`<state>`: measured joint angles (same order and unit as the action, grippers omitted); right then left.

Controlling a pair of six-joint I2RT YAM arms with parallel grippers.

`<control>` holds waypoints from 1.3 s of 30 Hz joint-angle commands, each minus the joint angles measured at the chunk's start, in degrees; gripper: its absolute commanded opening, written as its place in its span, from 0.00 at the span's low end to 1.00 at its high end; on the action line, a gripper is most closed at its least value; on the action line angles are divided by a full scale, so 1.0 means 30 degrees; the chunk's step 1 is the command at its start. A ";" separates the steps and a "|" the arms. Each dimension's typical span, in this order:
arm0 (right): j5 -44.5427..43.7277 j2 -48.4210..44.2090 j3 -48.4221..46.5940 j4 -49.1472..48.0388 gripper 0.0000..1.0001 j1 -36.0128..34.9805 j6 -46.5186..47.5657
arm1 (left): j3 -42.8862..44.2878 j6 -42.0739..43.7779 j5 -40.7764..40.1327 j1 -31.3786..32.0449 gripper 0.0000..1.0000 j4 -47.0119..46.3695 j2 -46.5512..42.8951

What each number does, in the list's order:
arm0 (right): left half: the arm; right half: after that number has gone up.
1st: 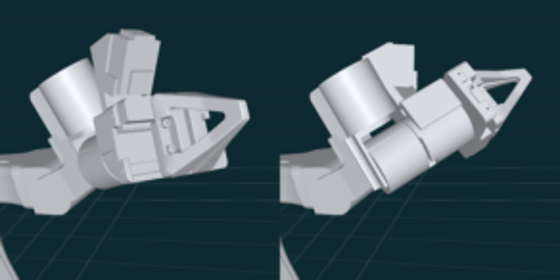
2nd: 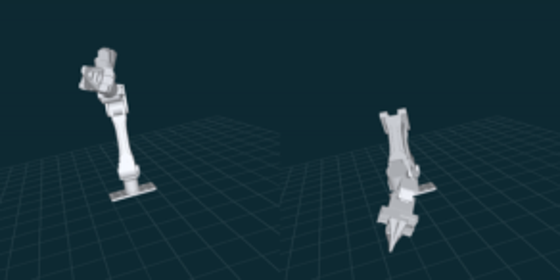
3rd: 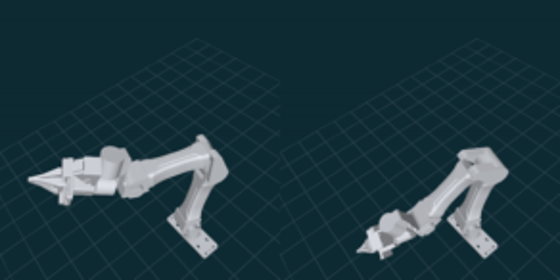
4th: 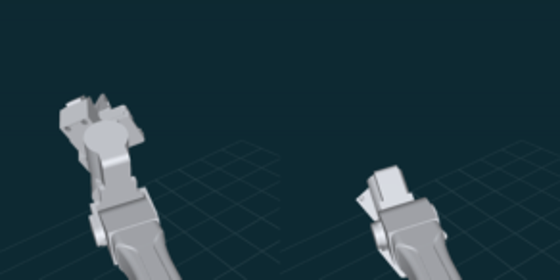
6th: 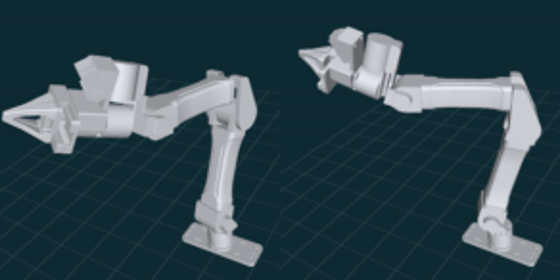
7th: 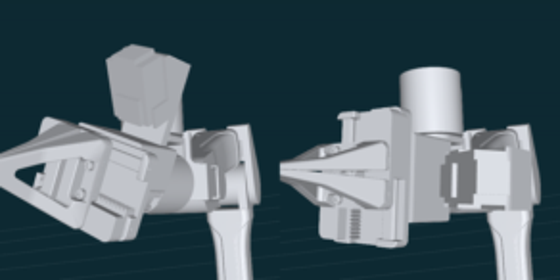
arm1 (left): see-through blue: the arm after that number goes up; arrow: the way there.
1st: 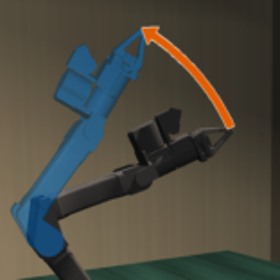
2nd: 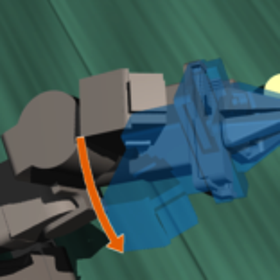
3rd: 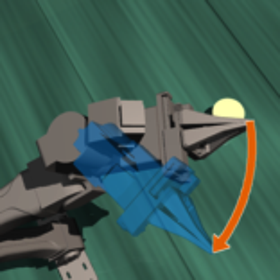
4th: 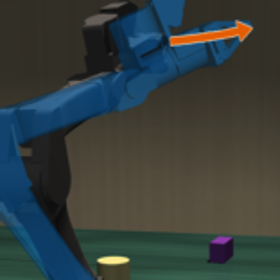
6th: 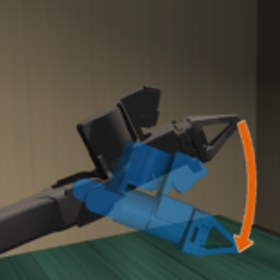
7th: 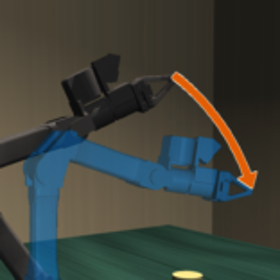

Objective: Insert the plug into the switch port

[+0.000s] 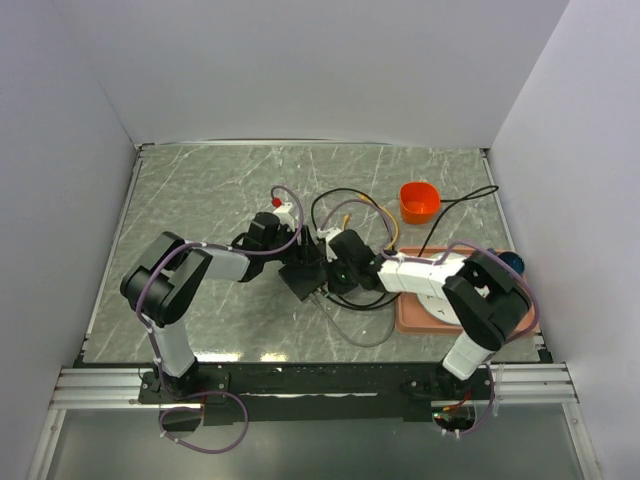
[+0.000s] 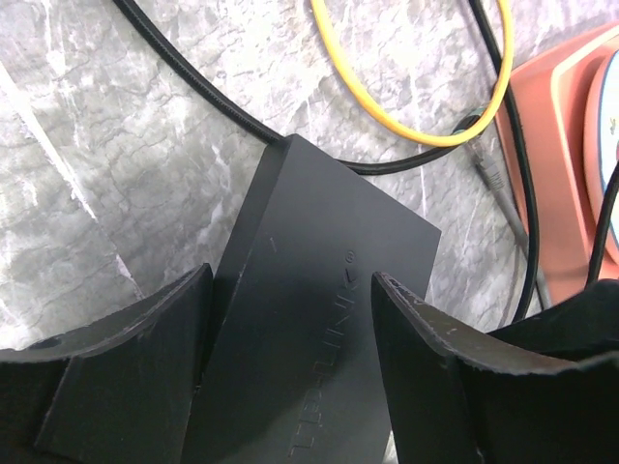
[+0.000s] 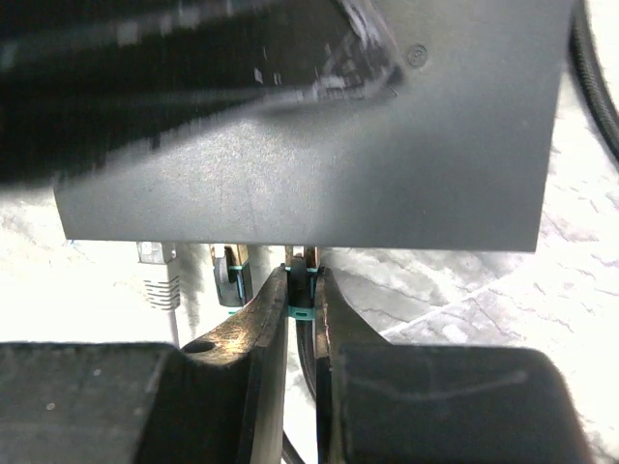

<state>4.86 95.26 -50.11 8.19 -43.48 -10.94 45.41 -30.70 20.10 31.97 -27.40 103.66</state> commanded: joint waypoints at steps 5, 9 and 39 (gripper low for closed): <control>-0.3203 -0.3305 0.3546 -1.3472 0.00 0.0198 0.0157 | -0.1278 -0.2687 0.5371 0.2060 0.67 -0.0446 0.0780; -0.3028 -0.3425 0.3928 -1.4446 0.00 0.0227 0.0540 | -0.1454 -0.2804 0.5458 0.2147 0.67 -0.0710 0.0897; -0.0685 0.0090 0.2174 -2.0893 0.00 0.0344 0.1595 | -0.3361 -0.7229 0.6603 0.6335 0.56 -0.6076 0.1981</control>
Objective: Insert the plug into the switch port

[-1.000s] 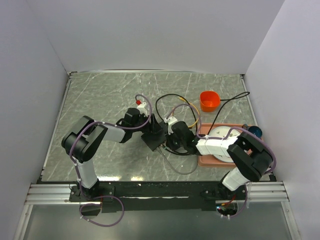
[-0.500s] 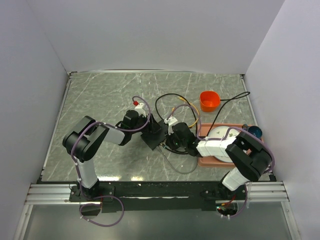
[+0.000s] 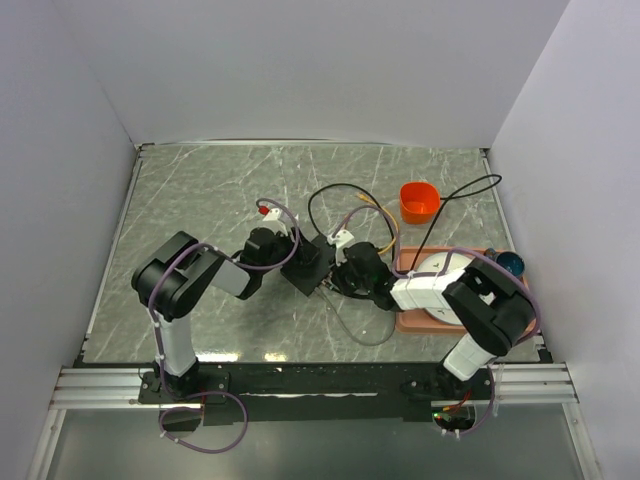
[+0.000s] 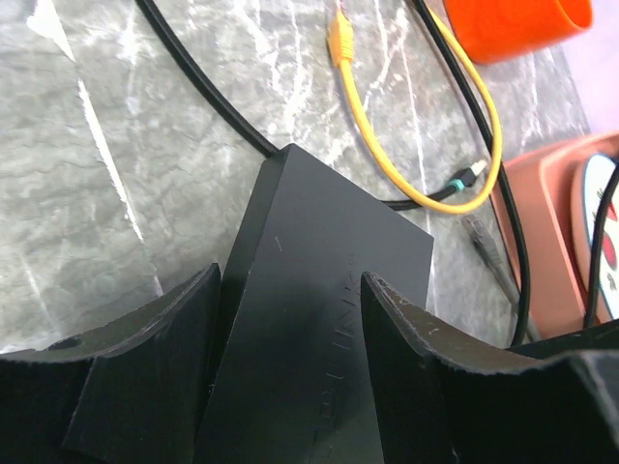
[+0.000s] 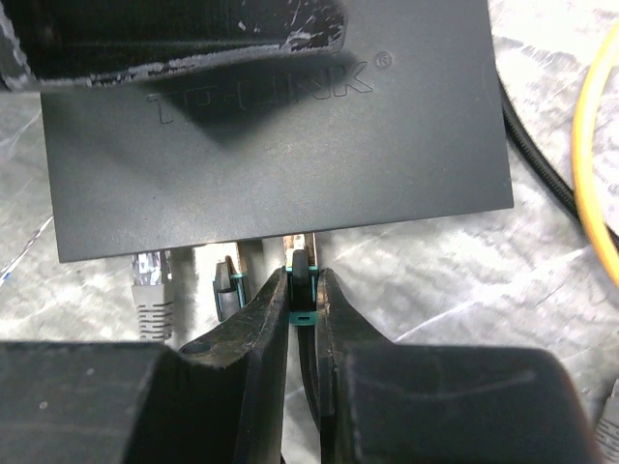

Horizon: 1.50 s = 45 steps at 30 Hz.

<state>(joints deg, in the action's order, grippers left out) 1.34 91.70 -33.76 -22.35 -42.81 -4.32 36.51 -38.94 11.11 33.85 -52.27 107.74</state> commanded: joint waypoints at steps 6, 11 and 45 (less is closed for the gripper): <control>0.2449 0.1601 -0.4505 -0.9315 0.00 0.0177 -0.0349 | 0.0483 -0.3957 0.9479 0.6735 0.56 0.2920 0.0238; 0.4058 0.1543 -0.5299 -0.7670 0.00 0.0265 -0.0056 | 0.1158 -0.2289 0.8136 0.6853 0.60 0.5228 -0.0230; 0.6874 0.1806 -0.6266 -0.7609 0.00 0.0704 0.0443 | 0.4674 -0.2841 1.1441 0.9460 0.58 0.2248 0.2464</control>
<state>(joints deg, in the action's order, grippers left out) 8.86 93.97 -44.03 -4.60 -37.45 0.73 47.64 -30.79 2.94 39.46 -44.69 112.62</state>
